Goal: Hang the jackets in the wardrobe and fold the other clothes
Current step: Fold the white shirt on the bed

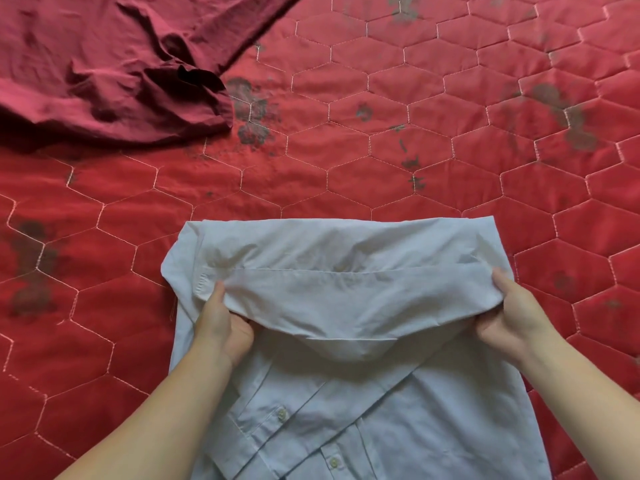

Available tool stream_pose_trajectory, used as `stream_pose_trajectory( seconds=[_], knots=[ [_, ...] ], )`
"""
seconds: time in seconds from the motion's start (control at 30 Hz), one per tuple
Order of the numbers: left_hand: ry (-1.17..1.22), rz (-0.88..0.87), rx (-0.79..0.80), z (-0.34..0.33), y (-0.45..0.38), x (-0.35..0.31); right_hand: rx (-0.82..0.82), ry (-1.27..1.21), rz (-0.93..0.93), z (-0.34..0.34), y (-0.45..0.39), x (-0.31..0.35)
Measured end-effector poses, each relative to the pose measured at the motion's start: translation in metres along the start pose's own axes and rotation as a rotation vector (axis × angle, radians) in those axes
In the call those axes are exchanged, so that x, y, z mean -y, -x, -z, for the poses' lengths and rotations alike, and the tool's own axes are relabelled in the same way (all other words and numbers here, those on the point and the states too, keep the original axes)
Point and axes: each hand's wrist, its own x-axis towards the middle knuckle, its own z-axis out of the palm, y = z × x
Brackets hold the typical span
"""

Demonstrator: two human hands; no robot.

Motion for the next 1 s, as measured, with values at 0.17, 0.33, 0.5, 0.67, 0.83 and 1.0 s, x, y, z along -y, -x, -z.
stream_pose_trajectory(
  seconds=[0.17,0.33,0.5,0.67,0.83,1.0],
  knots=[
    [-0.080,-0.004,-0.046,0.011,-0.002,-0.002,-0.123,0.425,-0.020,0.010,0.004,-0.017],
    [-0.548,-0.040,-0.163,0.012,0.003,-0.002,-0.553,1.038,0.561,0.020,0.001,-0.007],
    [-1.348,-0.041,-0.027,-0.005,0.030,0.017,-0.324,1.380,1.070,0.011,0.005,-0.010],
    [-2.208,-0.385,0.139,-0.058,0.065,0.019,-0.156,1.640,1.154,0.002,-0.007,-0.002],
    [-1.944,-1.049,0.430,-0.150,0.082,0.086,-0.264,1.187,0.926,0.001,-0.034,0.026],
    [-2.218,-1.094,0.545,-0.198,0.037,0.141,-0.252,1.225,0.752,-0.003,-0.066,0.055]
  ],
)
